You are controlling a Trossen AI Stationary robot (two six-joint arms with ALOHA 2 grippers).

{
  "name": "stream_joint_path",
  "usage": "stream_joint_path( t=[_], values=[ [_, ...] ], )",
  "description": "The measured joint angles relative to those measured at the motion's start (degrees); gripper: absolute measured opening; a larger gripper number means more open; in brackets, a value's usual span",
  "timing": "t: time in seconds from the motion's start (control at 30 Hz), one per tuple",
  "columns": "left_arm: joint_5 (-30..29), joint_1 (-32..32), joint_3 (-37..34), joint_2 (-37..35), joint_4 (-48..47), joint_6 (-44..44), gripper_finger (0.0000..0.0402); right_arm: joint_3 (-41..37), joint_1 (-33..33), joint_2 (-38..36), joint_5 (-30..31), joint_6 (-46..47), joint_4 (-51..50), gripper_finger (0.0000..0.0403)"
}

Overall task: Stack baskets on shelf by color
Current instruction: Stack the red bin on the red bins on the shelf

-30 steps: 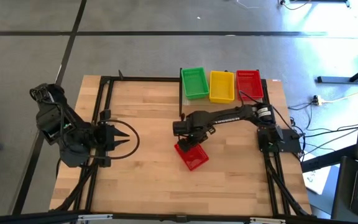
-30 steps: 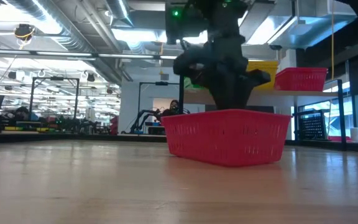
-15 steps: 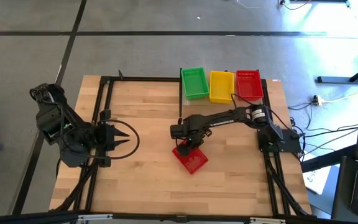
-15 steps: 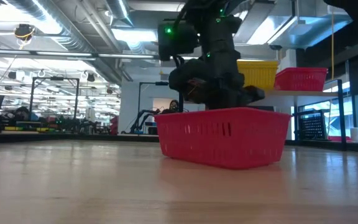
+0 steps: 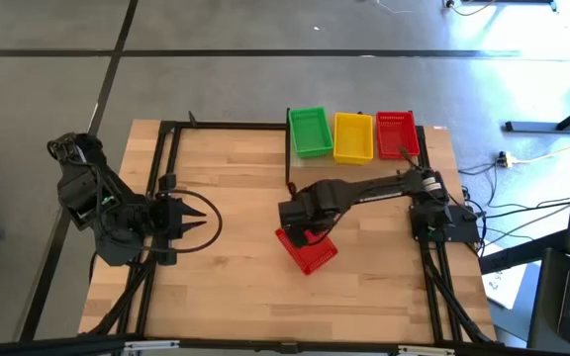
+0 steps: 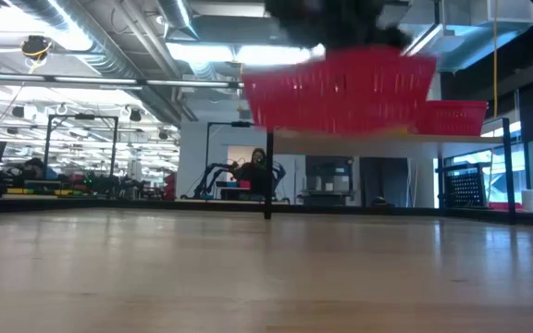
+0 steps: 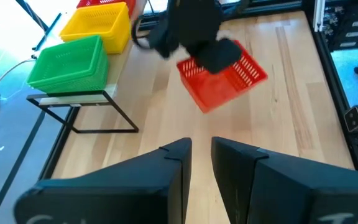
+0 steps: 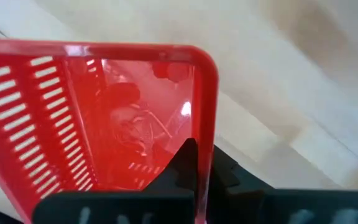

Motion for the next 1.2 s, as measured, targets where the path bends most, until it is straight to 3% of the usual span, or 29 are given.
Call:
stream_joint_path(
  t=[0.1, 0.47, 0.63, 0.9, 1.03, 1.2],
  values=[
    [-0.58, 0.0, 0.0, 0.0, 0.08, -0.14, 0.0055, 6.24, 1.77, -0.58, 3.85, 4.91, -7.3, 0.0001],
    [-0.62, 0.07, 0.0, 0.0, 0.11, -0.14, 0.0055, 18.82, 4.94, -4.79, 14.04, 8.51, -6.68, 0.0],
    [-0.63, 0.07, 0.0, 0.0, 0.1, -0.16, 0.0055, 18.81, 4.88, -10.31, 17.28, 8.33, -7.0, 0.0],
    [-0.59, 2.51, 0.0, 0.0, 0.09, 1.37, 0.0055, 18.33, 2.87, -22.3, 27.75, 3.66, -6.73, 0.0],
    [-0.58, 7.12, 0.0, 0.0, 0.15, 3.19, 0.0055, 15.21, -1.43, -29.66, 30.85, -1.47, -6.81, 0.0],
    [-0.5, 14.48, 0.0, 0.0, 2.47, 4.93, 0.0055, 7.5, -11.78, -39.76, 31.32, -6.91, -6.86, 0.0]
  ],
)
